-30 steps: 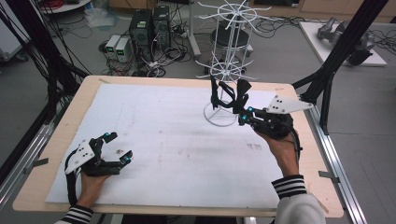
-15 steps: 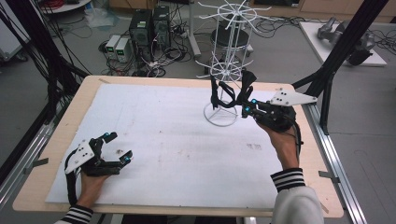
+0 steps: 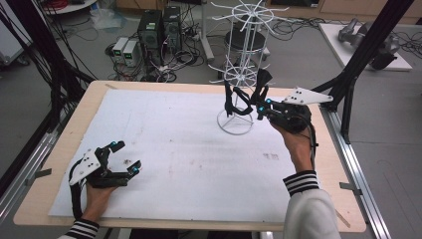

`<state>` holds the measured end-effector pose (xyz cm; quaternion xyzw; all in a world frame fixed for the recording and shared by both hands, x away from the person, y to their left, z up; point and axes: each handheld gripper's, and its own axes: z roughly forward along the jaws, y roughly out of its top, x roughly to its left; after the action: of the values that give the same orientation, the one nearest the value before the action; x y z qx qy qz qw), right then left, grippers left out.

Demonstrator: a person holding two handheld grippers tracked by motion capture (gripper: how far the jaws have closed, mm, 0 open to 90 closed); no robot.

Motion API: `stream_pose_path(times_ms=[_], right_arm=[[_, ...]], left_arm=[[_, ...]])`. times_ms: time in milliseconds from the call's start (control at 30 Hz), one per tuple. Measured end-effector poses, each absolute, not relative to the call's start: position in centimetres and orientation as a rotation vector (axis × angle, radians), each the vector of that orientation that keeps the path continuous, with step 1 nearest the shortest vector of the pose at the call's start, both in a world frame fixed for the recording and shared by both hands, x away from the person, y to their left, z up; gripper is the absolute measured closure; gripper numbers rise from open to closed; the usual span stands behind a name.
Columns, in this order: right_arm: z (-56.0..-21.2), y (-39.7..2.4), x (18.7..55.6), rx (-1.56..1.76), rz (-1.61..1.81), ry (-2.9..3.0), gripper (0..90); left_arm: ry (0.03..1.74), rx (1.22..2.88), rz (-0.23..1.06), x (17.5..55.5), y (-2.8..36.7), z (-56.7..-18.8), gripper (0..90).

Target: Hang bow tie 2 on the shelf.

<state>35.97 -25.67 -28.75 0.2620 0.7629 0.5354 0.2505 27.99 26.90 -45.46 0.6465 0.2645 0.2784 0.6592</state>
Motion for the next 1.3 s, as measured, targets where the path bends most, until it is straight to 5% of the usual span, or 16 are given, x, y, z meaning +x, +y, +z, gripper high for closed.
stream_pose_path(times_ms=[1300], right_arm=[[-29.2, -24.5, 35.7, 0.704, 1.373, 2.114, 85.8]], left_arm=[[0.598, 1.467, 0.632, 28.0, 26.9, -45.5, 8.3]])
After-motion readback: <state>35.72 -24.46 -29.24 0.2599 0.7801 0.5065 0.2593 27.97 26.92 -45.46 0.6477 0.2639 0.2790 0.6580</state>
